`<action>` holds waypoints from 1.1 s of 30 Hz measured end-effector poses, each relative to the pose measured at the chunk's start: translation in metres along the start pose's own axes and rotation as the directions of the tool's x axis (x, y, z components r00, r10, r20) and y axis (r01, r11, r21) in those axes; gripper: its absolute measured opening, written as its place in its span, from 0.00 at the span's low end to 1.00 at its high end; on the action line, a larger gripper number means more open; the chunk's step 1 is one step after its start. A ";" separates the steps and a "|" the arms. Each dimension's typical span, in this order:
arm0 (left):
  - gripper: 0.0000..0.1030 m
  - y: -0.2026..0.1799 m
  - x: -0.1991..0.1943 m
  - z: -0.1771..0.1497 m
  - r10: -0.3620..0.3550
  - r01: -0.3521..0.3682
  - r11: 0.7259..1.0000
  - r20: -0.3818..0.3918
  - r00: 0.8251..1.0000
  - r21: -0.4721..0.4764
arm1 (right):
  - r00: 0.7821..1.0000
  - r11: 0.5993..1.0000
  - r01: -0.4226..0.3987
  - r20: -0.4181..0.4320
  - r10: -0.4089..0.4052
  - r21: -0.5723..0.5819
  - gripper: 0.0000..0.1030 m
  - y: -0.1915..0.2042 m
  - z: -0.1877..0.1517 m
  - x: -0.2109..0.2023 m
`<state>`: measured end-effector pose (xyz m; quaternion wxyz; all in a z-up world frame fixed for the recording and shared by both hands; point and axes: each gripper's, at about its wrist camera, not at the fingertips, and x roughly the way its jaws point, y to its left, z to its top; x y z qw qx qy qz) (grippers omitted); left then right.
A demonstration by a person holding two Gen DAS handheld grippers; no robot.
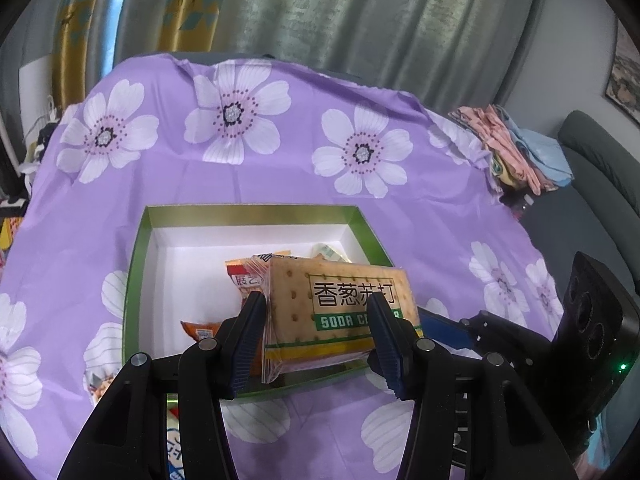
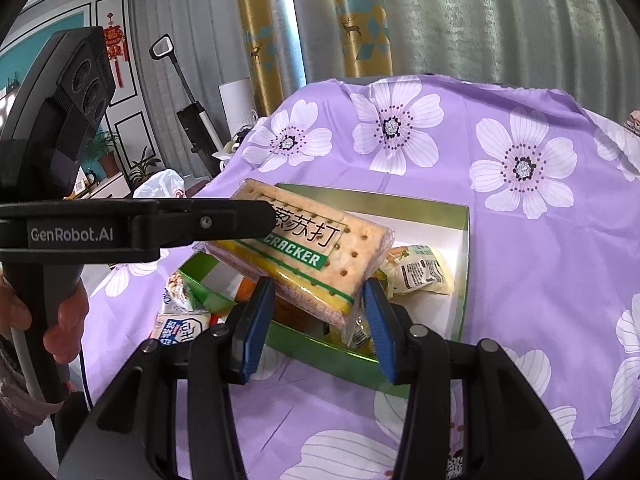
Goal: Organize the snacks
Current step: 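Carry the cracker packet over the green box and lower it inside, then lower the cracker packet onto the snacks and open the right gripper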
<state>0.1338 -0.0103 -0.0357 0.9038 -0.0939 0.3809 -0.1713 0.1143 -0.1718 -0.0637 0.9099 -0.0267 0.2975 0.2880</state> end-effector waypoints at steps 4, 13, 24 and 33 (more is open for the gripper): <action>0.51 0.003 0.011 0.000 0.002 -0.002 1.000 -0.018 1.000 -0.003 | 1.000 1.000 0.000 -0.014 0.000 0.012 0.45 -0.006 -0.002 0.009; 0.51 0.013 0.028 0.000 -0.004 0.003 1.000 -0.052 0.999 -0.026 | 0.999 1.000 0.003 -0.041 -0.002 0.017 0.45 -0.012 -0.002 0.023; 0.51 0.019 0.042 -0.001 0.001 -0.004 0.999 -0.079 0.997 -0.038 | 0.998 1.000 0.010 -0.068 -0.008 0.026 0.45 -0.016 -0.004 0.035; 0.51 0.023 0.055 -0.004 0.011 -0.016 0.999 -0.112 0.994 -0.048 | 0.995 0.999 0.009 -0.098 -0.005 0.042 0.47 -0.020 -0.005 0.044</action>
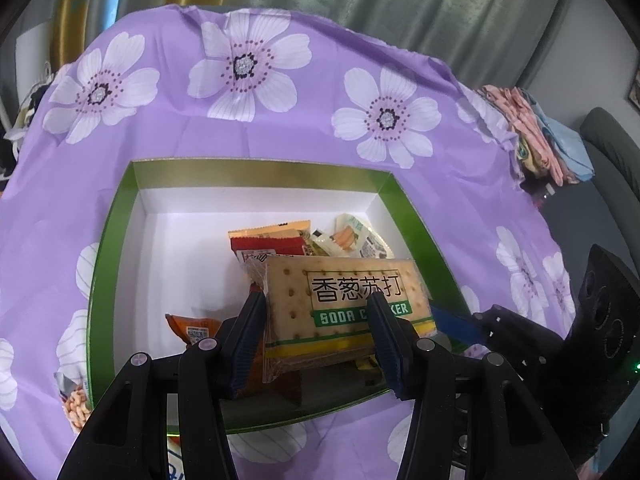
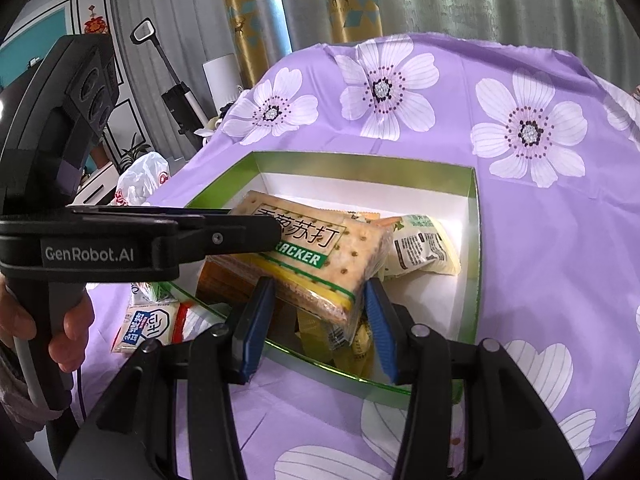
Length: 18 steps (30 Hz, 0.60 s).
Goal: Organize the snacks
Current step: 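Lower the cracker packet onto the snacks and open the right gripper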
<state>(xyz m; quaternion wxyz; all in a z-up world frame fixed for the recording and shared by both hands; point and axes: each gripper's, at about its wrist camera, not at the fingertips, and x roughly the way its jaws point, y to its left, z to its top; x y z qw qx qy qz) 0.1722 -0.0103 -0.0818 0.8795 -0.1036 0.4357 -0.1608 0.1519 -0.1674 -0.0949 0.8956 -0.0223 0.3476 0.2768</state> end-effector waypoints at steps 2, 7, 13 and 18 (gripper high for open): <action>0.51 0.001 0.003 0.000 -0.001 0.001 1.000 -0.007 1.000 -0.002 | 1.000 1.000 0.003 -0.006 -0.002 0.002 0.47 0.000 0.000 0.002; 0.51 0.002 0.006 0.000 0.005 -0.005 1.000 -0.016 1.000 -0.010 | 1.000 1.000 0.005 -0.020 -0.005 0.006 0.47 0.000 0.001 0.005; 0.51 0.004 0.012 0.000 0.009 -0.010 1.000 -0.035 0.999 -0.020 | 0.999 1.000 0.008 -0.033 -0.007 0.011 0.50 0.000 -0.001 0.007; 0.51 0.007 0.016 -0.001 0.028 -0.030 0.999 -0.050 0.998 -0.036 | 0.999 1.000 0.005 -0.034 -0.005 0.010 0.51 0.000 0.000 0.008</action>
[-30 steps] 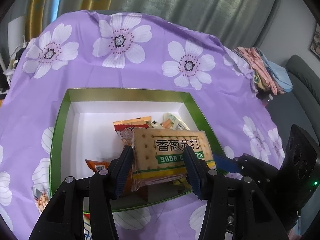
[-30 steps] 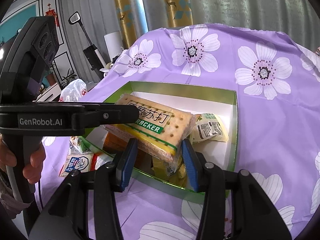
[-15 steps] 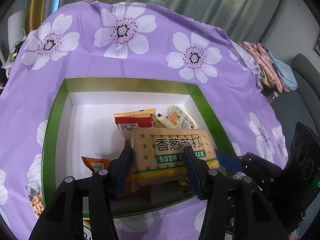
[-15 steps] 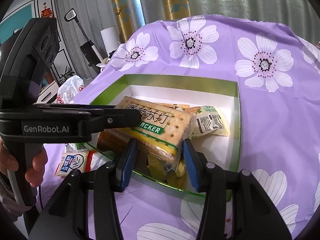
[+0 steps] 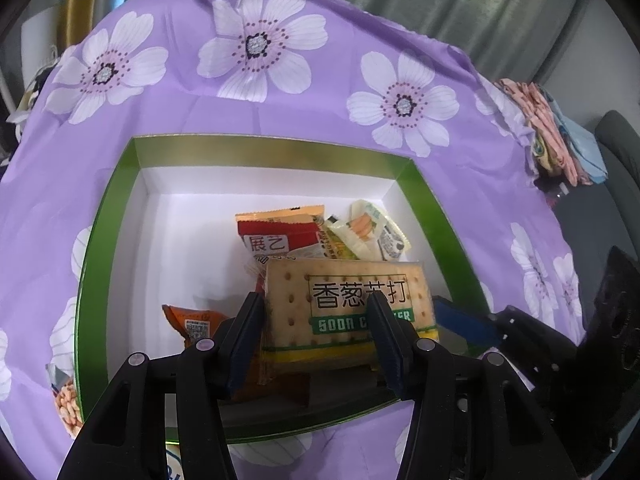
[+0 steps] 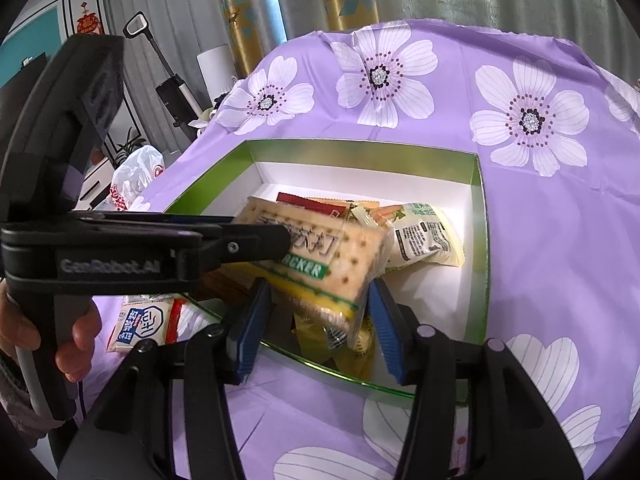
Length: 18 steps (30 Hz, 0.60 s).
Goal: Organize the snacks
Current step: 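Lower the cracker packet onto the snacks and open the right gripper, then withdraw the open right gripper from the box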
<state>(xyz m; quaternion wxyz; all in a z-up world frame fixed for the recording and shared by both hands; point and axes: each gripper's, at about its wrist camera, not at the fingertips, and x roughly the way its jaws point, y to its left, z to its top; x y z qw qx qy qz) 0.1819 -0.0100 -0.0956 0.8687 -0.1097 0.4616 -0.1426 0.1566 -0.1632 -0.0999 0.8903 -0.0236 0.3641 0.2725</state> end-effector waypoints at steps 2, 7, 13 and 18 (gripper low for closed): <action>0.51 0.001 0.000 0.000 0.001 -0.001 1.000 -0.002 1.000 -0.005 | 1.000 1.000 0.002 0.007 -0.002 -0.007 0.52 0.001 0.001 -0.002; 0.69 -0.001 -0.005 0.000 0.016 -0.016 1.000 0.009 1.000 -0.001 | 1.000 1.000 -0.005 0.018 0.005 -0.008 0.54 0.002 0.003 -0.005; 0.75 -0.007 -0.018 -0.001 0.066 -0.067 0.997 0.042 0.997 0.024 | 0.999 1.000 -0.005 0.035 0.005 -0.001 0.61 0.006 0.001 -0.014; 0.88 -0.011 -0.039 -0.008 0.110 -0.115 0.992 0.091 0.990 0.043 | 0.998 1.000 0.001 0.068 -0.003 0.024 0.74 0.008 -0.004 -0.031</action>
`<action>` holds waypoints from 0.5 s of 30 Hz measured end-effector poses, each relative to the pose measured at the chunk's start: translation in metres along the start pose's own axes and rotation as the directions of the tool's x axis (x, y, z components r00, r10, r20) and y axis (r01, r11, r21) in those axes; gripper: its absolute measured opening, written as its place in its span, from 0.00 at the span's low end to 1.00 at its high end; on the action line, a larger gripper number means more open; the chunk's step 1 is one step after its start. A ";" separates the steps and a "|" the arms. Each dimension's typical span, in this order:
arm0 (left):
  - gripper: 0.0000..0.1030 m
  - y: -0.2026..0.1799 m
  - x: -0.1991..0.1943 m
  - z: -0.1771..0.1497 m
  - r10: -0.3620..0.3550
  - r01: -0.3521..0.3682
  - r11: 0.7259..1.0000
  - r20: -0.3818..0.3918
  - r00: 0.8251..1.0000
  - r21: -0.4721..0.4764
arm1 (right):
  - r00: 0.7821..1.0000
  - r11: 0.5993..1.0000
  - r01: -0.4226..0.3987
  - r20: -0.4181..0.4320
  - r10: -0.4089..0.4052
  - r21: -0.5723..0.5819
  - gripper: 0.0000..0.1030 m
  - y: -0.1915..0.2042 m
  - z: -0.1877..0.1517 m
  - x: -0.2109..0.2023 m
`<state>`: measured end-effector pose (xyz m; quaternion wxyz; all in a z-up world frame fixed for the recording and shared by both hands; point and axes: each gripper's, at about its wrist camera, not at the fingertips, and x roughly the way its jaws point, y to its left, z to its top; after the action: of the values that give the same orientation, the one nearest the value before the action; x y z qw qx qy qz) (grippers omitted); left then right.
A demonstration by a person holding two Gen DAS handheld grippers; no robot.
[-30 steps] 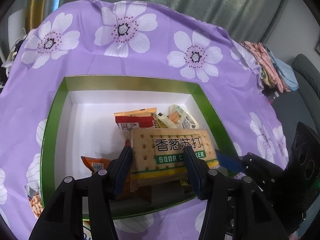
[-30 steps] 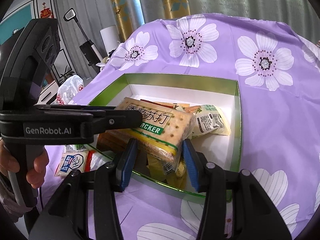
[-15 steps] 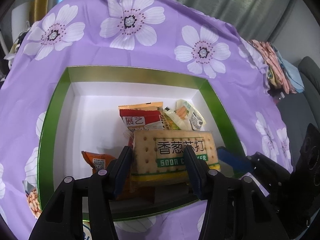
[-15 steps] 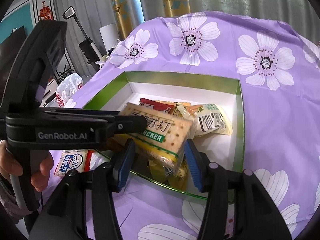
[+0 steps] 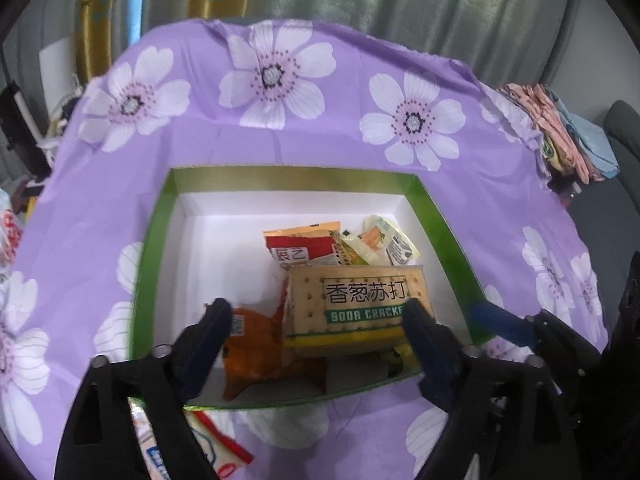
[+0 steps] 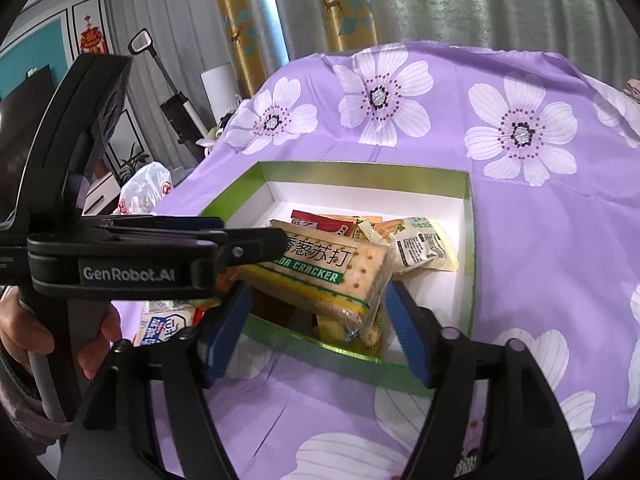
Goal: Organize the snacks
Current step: 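Withdraw the open right gripper from the box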
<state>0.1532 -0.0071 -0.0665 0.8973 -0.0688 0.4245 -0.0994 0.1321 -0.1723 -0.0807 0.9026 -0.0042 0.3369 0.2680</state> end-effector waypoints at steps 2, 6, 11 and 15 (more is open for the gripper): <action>0.91 -0.001 -0.009 -0.003 0.007 -0.007 1.000 0.017 1.000 0.004 | 1.000 1.000 0.003 0.010 -0.004 0.011 0.77 0.001 -0.003 -0.008; 0.91 -0.002 -0.027 -0.012 0.009 -0.009 1.000 0.031 0.999 0.010 | 1.000 0.999 0.027 0.014 -0.027 0.038 0.86 0.002 -0.011 -0.022; 0.96 -0.005 -0.050 -0.025 -0.008 0.007 1.000 0.048 0.999 0.015 | 0.998 0.996 0.055 0.003 -0.055 0.076 0.94 0.003 -0.024 -0.037; 0.98 -0.009 -0.066 -0.035 -0.023 0.022 1.000 0.057 0.998 0.019 | 0.998 0.994 0.064 0.003 -0.064 0.089 0.95 0.006 -0.031 -0.049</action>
<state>0.0845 -0.0018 -0.0370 0.9086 -0.0680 0.3968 -0.1116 0.0789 -0.1963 -0.0736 0.9110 0.0258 0.3454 0.2238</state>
